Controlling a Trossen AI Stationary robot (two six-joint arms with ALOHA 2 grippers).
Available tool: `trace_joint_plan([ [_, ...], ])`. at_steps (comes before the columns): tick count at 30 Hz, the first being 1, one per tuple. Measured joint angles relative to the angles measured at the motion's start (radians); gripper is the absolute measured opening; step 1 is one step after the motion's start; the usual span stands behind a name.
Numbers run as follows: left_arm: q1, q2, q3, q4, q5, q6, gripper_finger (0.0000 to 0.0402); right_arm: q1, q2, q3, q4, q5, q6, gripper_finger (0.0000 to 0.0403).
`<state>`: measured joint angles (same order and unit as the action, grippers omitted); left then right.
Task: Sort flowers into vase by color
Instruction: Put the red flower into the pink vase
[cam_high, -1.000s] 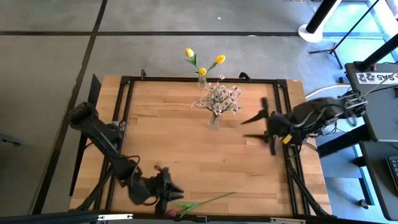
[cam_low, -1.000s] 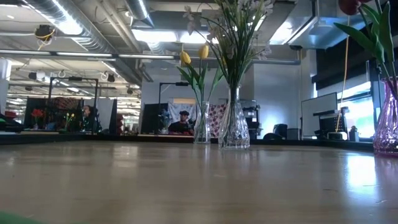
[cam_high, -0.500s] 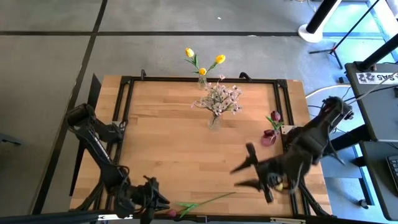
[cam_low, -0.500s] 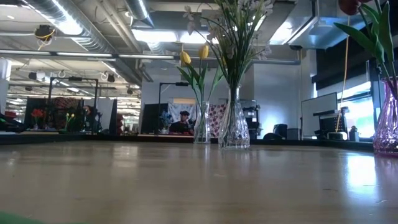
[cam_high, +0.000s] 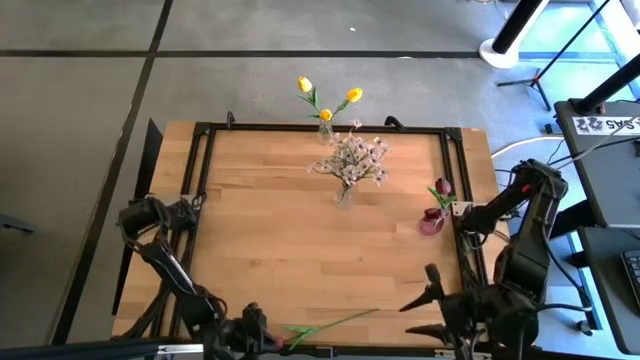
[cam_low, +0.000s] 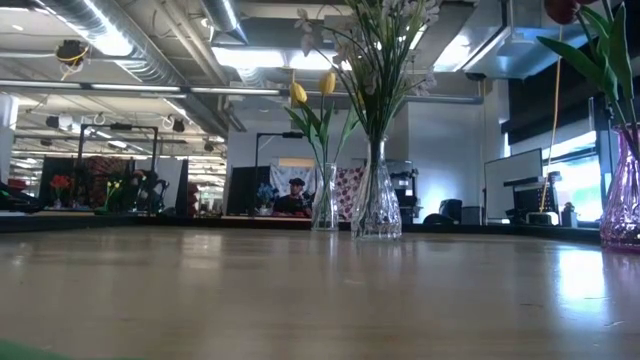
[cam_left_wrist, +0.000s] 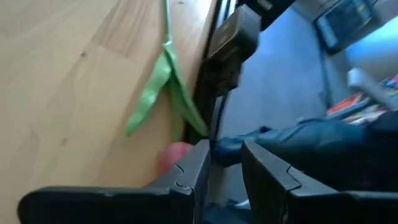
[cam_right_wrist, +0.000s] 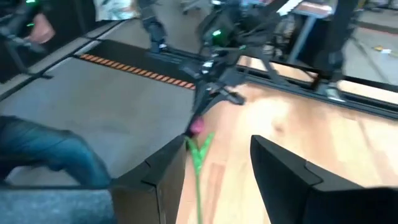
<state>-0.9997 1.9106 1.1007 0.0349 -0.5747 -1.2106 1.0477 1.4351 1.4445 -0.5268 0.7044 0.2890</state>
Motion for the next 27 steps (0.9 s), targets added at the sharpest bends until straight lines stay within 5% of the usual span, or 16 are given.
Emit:
trace_joint_plan([
  [13,0.138,0.182,0.003,0.135,-0.016,0.269,0.0088,-0.069,0.001,0.0,-0.115,0.052,0.111,0.0182],
  [21,0.306,0.18,0.002,0.132,-0.238,0.52,0.0087,-0.078,0.003,0.0,-0.128,0.056,0.134,0.0182],
  [27,0.369,0.11,0.003,0.164,-0.183,0.581,0.0088,-0.115,0.034,0.0,-0.13,0.035,0.148,0.0182],
])
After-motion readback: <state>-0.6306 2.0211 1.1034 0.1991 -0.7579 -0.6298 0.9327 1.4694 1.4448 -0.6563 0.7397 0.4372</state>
